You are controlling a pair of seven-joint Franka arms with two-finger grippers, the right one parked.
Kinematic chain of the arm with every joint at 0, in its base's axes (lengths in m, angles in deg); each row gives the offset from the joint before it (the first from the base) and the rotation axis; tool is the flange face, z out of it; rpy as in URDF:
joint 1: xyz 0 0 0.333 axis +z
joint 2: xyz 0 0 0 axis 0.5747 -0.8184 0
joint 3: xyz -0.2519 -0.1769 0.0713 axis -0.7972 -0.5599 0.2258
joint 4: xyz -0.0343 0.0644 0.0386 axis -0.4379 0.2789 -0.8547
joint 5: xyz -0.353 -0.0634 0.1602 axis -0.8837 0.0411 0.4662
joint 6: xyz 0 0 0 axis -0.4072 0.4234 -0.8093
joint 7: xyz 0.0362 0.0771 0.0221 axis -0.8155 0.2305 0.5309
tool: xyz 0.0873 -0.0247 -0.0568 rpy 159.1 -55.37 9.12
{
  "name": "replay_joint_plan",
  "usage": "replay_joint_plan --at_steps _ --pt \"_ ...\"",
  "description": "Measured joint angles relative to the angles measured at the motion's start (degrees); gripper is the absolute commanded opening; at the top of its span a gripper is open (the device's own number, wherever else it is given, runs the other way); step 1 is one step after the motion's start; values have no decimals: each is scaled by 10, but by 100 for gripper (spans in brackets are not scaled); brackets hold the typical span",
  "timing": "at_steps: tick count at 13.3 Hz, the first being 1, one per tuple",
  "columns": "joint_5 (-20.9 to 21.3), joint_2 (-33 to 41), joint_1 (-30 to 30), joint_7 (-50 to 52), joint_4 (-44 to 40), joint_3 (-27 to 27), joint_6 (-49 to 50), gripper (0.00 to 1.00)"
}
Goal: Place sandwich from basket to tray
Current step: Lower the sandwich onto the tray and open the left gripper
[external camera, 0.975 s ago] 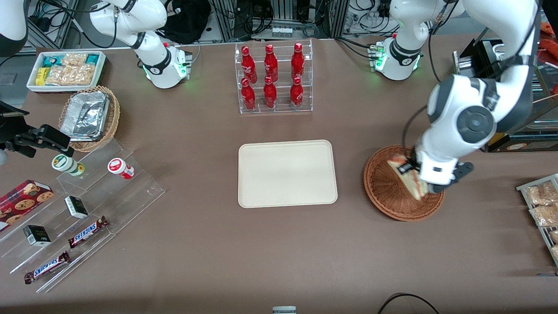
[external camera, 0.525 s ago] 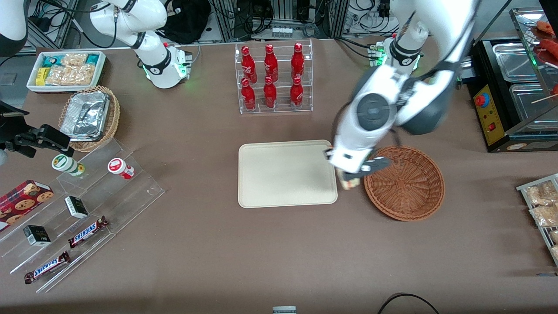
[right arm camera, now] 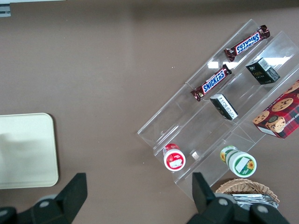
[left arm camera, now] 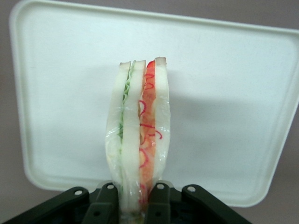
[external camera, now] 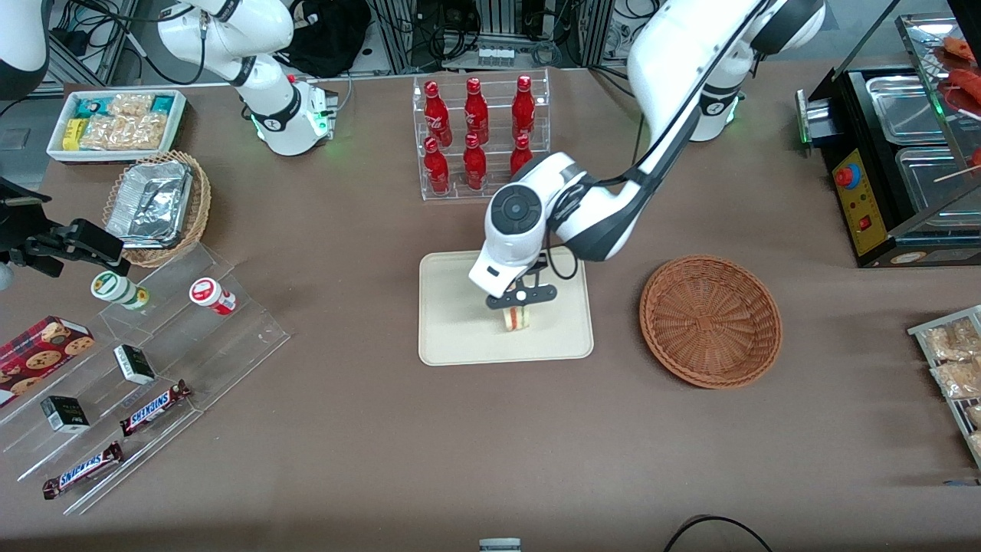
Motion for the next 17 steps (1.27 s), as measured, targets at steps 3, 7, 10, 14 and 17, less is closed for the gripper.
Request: replay_joint_plan --at_steps 3,7,10,14,17 --pt "27 -37 -4 1 -2 0 -41 12" --pt "41 -52 -13 2 -8 0 -52 100" --pt "46 -52 -16 2 -11 0 -52 100" --pt "48 -27 -15 15 -30 2 -2 100" --pt "48 55 18 26 -45 8 89 100"
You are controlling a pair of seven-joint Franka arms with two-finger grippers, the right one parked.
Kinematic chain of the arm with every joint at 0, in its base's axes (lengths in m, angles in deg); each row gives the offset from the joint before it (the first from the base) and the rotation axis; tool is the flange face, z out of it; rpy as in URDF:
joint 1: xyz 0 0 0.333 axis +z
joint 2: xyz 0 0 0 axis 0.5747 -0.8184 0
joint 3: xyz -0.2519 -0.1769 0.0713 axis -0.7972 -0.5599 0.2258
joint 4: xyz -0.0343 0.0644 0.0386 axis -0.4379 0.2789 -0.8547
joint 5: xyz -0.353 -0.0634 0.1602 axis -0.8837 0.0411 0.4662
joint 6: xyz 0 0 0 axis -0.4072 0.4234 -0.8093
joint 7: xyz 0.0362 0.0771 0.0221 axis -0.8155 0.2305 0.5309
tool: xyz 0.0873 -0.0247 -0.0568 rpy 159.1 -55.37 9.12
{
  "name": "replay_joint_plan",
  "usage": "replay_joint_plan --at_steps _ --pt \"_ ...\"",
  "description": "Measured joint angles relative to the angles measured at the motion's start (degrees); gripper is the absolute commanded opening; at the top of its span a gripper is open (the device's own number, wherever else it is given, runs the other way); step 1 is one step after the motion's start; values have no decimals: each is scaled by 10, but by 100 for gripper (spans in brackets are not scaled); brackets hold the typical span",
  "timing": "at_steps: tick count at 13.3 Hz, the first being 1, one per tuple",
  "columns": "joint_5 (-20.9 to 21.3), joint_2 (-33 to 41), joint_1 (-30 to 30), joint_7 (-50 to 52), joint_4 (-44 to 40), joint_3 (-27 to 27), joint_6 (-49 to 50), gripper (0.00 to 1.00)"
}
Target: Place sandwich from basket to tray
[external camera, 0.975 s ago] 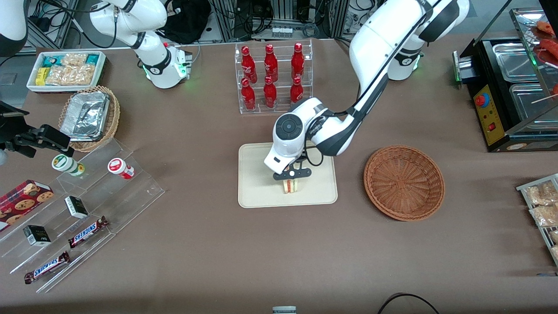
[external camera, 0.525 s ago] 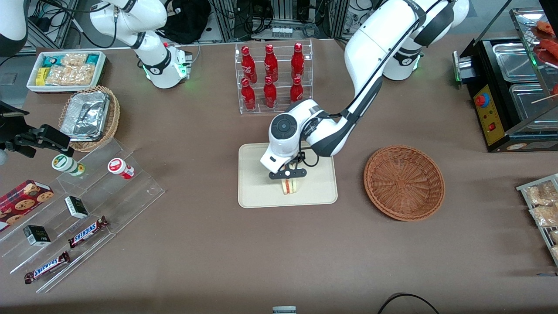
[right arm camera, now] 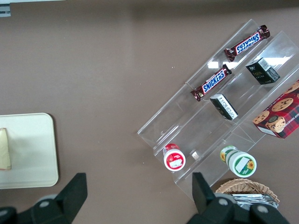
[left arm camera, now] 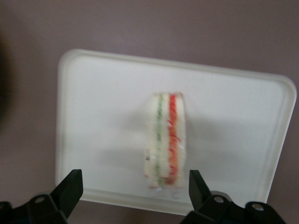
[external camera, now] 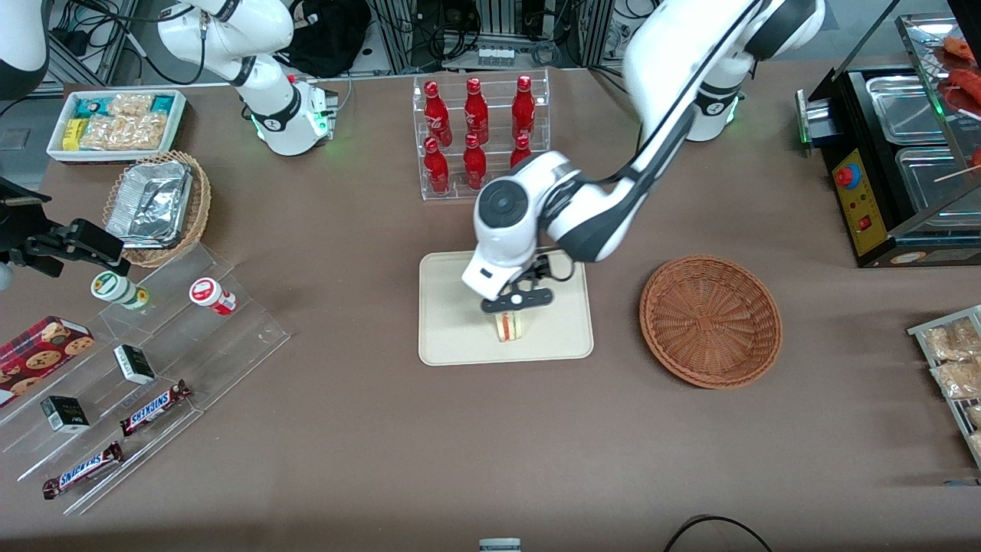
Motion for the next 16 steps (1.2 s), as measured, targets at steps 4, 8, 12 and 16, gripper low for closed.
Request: replay_joint_plan --at_steps 4,8,12,16 --pt "-4 110 67 1 -1 3 97 100" --pt "-5 178 152 -76 0 5 215 100" --pt "-13 239 246 -213 4 6 286 100" --pt "-62 311 345 -394 13 7 342 100"
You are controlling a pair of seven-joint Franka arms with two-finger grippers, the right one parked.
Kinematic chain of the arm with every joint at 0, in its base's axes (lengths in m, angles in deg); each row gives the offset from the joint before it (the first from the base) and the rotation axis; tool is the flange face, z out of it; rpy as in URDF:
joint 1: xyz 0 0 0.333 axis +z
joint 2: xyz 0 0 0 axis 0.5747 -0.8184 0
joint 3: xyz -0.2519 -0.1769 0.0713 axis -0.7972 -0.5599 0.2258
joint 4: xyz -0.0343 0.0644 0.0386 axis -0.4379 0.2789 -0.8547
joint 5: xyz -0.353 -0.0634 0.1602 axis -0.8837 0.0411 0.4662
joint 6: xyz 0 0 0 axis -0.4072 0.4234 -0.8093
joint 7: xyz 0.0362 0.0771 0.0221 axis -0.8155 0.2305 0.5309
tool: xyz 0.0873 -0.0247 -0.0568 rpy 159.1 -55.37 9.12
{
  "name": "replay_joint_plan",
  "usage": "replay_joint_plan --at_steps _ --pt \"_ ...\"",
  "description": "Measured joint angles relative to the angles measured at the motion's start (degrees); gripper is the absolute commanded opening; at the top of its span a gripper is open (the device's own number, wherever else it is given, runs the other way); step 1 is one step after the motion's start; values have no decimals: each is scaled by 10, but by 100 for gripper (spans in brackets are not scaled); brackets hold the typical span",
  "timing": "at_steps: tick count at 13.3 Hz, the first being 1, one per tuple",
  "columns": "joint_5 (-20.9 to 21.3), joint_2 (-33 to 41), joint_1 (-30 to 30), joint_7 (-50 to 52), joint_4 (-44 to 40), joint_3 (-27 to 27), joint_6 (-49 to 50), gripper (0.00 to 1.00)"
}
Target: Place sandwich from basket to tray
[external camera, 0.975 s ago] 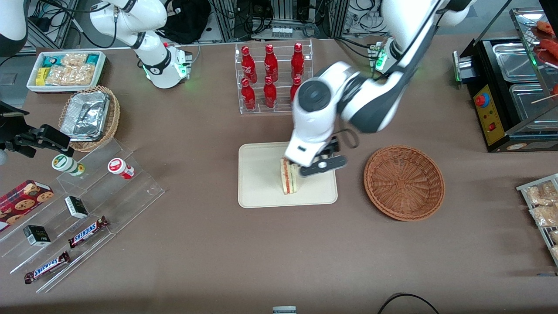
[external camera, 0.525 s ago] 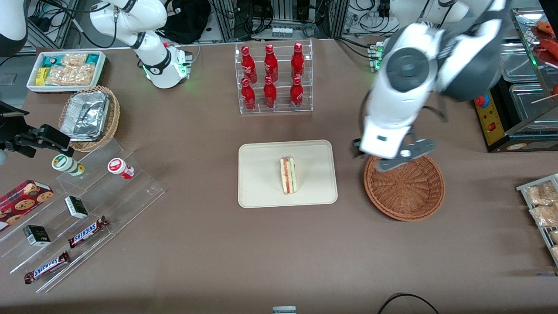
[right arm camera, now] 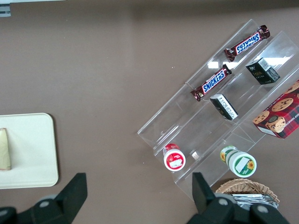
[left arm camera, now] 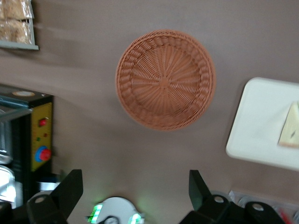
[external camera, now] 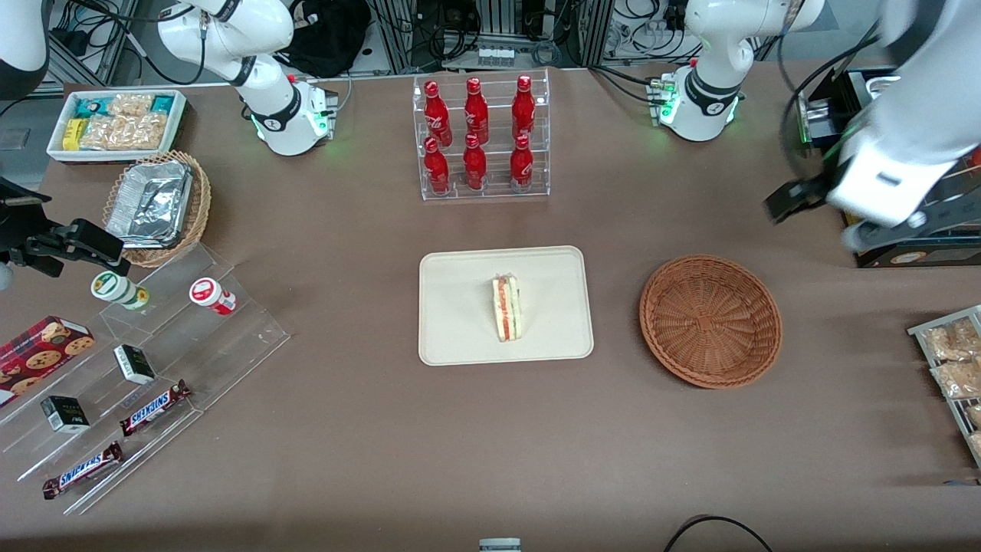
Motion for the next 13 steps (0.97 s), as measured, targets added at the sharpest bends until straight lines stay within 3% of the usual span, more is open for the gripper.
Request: replay_joint_plan --at_steps 6,13 --pt "-3 63 18 -68 61 -5 6 100" --pt "-3 40 -12 -83 36 39 -38 100"
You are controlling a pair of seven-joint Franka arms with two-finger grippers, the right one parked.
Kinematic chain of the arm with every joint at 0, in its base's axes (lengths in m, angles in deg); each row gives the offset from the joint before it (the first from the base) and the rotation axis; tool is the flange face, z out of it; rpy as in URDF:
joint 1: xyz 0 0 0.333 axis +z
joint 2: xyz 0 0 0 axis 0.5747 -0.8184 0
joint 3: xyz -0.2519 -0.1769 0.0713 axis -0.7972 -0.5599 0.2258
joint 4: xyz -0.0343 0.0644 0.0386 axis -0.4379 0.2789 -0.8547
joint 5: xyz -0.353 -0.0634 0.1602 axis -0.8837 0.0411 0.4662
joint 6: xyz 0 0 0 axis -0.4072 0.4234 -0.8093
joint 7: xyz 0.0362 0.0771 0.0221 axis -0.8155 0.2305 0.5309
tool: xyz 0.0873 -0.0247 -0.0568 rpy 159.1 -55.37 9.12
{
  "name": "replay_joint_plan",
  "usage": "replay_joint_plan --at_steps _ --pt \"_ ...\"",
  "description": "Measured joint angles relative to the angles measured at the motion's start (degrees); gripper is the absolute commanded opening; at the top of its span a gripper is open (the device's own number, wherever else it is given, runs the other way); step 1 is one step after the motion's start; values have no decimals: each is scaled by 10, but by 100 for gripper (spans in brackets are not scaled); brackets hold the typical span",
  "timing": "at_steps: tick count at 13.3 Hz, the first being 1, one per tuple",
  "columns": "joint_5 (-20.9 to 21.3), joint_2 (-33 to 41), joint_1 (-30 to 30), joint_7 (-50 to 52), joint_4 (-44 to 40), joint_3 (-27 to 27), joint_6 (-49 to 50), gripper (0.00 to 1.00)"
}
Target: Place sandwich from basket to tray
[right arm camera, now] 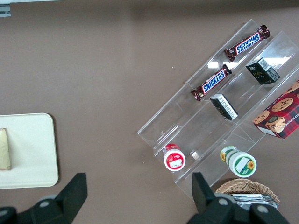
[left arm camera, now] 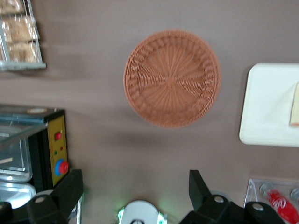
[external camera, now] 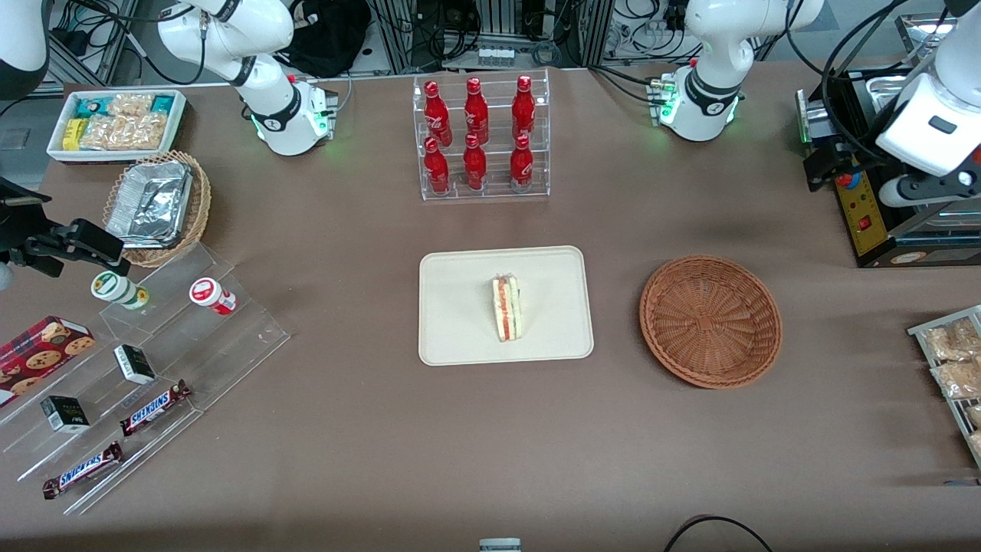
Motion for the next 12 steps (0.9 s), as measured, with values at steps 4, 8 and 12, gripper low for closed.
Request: replay_joint_plan --at_steps 4,8,12 --pt "0 -29 -1 0 -35 5 -41 100" --pt "0 -34 1 0 -48 7 -27 100" --pt "-21 -33 11 0 -50 19 -24 100"
